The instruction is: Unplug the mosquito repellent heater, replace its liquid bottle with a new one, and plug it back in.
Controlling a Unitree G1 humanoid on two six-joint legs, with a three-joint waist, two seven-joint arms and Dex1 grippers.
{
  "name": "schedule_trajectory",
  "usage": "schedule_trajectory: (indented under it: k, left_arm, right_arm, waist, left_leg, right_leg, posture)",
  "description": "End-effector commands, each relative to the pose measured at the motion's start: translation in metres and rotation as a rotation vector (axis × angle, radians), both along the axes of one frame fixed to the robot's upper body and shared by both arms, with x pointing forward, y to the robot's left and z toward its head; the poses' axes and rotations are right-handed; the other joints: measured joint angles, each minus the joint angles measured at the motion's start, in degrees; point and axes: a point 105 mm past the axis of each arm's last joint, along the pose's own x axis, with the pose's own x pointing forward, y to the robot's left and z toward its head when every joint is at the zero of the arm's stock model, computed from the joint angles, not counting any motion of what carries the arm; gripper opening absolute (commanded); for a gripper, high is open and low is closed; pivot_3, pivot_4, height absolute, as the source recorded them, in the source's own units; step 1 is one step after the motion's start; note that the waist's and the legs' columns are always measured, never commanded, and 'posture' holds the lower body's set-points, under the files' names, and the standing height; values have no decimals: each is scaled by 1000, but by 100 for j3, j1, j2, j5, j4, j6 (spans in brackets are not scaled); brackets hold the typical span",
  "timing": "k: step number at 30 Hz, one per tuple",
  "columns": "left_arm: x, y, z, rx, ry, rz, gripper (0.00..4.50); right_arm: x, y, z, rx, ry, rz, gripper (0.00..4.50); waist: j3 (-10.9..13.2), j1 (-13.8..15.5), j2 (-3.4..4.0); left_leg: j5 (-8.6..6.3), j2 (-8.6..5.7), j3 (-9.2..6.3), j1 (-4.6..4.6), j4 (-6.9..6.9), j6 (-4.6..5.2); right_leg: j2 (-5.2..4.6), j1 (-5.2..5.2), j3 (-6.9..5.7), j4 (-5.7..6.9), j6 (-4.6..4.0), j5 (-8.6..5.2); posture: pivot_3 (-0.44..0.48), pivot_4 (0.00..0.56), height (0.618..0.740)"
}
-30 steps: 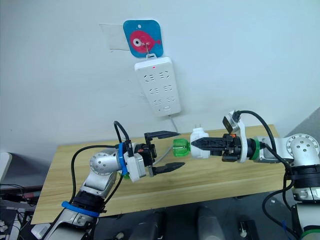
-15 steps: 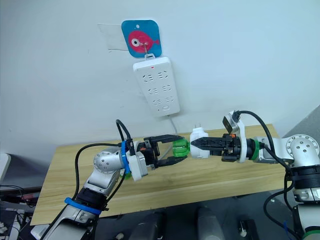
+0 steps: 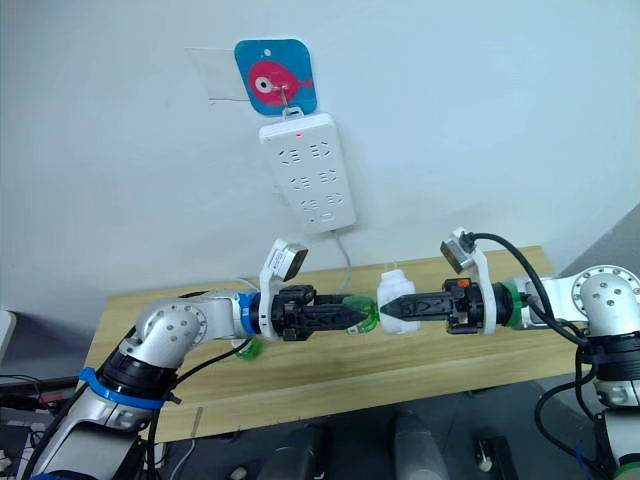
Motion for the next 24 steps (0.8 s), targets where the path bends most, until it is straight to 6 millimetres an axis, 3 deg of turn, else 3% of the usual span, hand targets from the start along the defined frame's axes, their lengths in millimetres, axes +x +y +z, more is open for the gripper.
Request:
schedule_trajectory:
  k: [1,10,17,24]
  left_arm:
    - [7,27,12,-54,127,48,2242]
    - [2,48,4,-16,165,112,2242]
    - [1,51,-3,6,139,176,2242]
    - [-6,44,-3,4,106,189,2242]
  right_arm:
    - [-6,-5,4,-11,-23,8,3063]
    - [25,-43,-8,-104,-12,-245,3063]
    - [68,-113,-83,-747,-148,-486,3063]
    - [91,-156,-116,-1115,-242,-457,3063]
  waist:
    - [0,-22,0]
    - [0,-15,-1]
    - [0,2,-1]
    - [0,15,-1]
  left_leg:
    - [0,0,0,0,0,0]
    - [0,-6,22,2,-3,-1]
    - [1,-9,34,2,-5,-2]
    - [1,-6,51,4,-7,-3]
  right_leg:
    - [-1,0,0,0,-1,0]
    - [-18,-5,20,-4,-28,14]
    - [-30,-13,24,-4,-22,10]
    - [-36,-18,39,-2,-29,15]
  posture:
    - [-101,240,740]
    - [-107,239,740]
    - [-80,236,740]
    - [-34,236,740]
